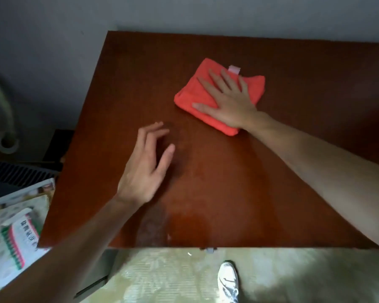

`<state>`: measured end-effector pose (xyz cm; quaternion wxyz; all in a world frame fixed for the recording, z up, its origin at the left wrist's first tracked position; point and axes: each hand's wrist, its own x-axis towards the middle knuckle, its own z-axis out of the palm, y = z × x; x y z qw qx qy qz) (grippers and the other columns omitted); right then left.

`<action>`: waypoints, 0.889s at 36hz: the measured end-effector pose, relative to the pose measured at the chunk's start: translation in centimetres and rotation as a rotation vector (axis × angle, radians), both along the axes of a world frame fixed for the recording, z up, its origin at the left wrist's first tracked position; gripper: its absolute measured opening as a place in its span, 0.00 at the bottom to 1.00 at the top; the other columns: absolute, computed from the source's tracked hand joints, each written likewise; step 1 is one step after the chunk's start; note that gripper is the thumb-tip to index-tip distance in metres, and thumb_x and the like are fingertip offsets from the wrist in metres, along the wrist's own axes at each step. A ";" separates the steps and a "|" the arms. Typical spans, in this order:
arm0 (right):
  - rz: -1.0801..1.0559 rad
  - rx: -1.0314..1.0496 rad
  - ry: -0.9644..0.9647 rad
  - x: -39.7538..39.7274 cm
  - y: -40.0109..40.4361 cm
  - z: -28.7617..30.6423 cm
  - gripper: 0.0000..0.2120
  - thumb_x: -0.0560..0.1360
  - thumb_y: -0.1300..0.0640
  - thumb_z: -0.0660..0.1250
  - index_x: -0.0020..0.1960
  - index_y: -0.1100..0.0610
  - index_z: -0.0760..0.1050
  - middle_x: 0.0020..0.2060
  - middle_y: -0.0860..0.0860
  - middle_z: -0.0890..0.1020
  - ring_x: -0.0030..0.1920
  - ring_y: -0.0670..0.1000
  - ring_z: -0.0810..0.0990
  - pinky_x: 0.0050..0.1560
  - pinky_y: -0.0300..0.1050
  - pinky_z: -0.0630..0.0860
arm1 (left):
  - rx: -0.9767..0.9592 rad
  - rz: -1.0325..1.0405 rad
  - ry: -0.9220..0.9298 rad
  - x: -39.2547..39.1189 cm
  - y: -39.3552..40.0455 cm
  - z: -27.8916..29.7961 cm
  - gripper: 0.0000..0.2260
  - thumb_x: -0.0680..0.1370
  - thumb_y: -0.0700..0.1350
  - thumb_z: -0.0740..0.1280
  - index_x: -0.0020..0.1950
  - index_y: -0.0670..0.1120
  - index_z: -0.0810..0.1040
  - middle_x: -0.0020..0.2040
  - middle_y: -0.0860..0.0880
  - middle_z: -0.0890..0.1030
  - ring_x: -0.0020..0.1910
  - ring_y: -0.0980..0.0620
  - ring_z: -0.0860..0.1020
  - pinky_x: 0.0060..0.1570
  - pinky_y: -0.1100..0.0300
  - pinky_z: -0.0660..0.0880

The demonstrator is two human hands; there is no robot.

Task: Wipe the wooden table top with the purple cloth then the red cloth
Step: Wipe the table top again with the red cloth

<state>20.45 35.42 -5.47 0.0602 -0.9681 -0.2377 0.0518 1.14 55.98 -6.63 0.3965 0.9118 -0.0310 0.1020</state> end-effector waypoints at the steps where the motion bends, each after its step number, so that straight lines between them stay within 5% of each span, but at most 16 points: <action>1: 0.011 -0.005 0.004 -2.4 0.5 0.0 0.46 0.70 0.20 0.39 0.83 0.39 0.46 0.84 0.48 0.48 0.83 0.54 0.43 0.79 0.64 0.41 | -0.021 0.022 -0.031 -0.2 0.1 -0.1 0.19 0.83 0.52 0.59 0.68 0.42 0.72 0.70 0.46 0.68 0.72 0.55 0.68 0.72 0.68 0.59; 7: 0.254 0.031 -0.097 -17.8 2.2 -1.0 0.43 0.74 0.23 0.46 0.83 0.43 0.54 0.84 0.50 0.53 0.83 0.56 0.47 0.79 0.67 0.46 | -0.004 0.074 -0.064 -1.4 2.3 0.1 0.18 0.84 0.52 0.56 0.66 0.42 0.74 0.67 0.44 0.71 0.67 0.50 0.72 0.69 0.58 0.66; 10: 0.378 0.010 -0.102 -23.3 2.4 -1.2 0.42 0.75 0.23 0.50 0.83 0.43 0.51 0.84 0.50 0.49 0.83 0.55 0.44 0.79 0.67 0.46 | 0.179 0.004 0.000 -2.3 5.0 0.1 0.18 0.84 0.52 0.56 0.68 0.44 0.74 0.68 0.43 0.72 0.67 0.45 0.73 0.67 0.47 0.70; 13: 0.468 -0.009 -0.095 -24.4 2.1 -0.9 0.43 0.76 0.23 0.52 0.84 0.42 0.48 0.84 0.49 0.46 0.83 0.54 0.41 0.79 0.66 0.47 | 0.391 -0.075 0.039 -2.8 8.1 0.0 0.20 0.83 0.52 0.56 0.71 0.45 0.73 0.70 0.43 0.72 0.66 0.42 0.73 0.64 0.46 0.69; 19: 0.752 -0.002 -0.024 -17.7 2.1 -0.1 0.38 0.77 0.27 0.57 0.82 0.39 0.54 0.84 0.45 0.50 0.83 0.49 0.44 0.81 0.61 0.44 | 0.541 -0.183 0.049 -2.4 11.0 -0.3 0.21 0.84 0.54 0.55 0.75 0.49 0.70 0.74 0.44 0.69 0.73 0.43 0.68 0.71 0.41 0.65; 23: 0.894 -0.039 -0.006 -9.8 3.2 0.0 0.36 0.78 0.28 0.57 0.82 0.39 0.54 0.84 0.46 0.50 0.83 0.50 0.45 0.81 0.59 0.43 | 0.557 -0.099 0.035 -2.6 10.7 -0.5 0.21 0.84 0.52 0.54 0.76 0.47 0.68 0.75 0.45 0.69 0.77 0.47 0.64 0.77 0.48 0.55; 32: 0.653 -0.111 -0.044 9.0 6.7 0.6 0.39 0.76 0.24 0.47 0.83 0.39 0.51 0.84 0.46 0.52 0.83 0.52 0.49 0.79 0.60 0.48 | 0.528 -0.102 0.152 -2.2 10.8 0.1 0.23 0.84 0.54 0.52 0.77 0.49 0.67 0.76 0.49 0.67 0.79 0.54 0.59 0.79 0.53 0.51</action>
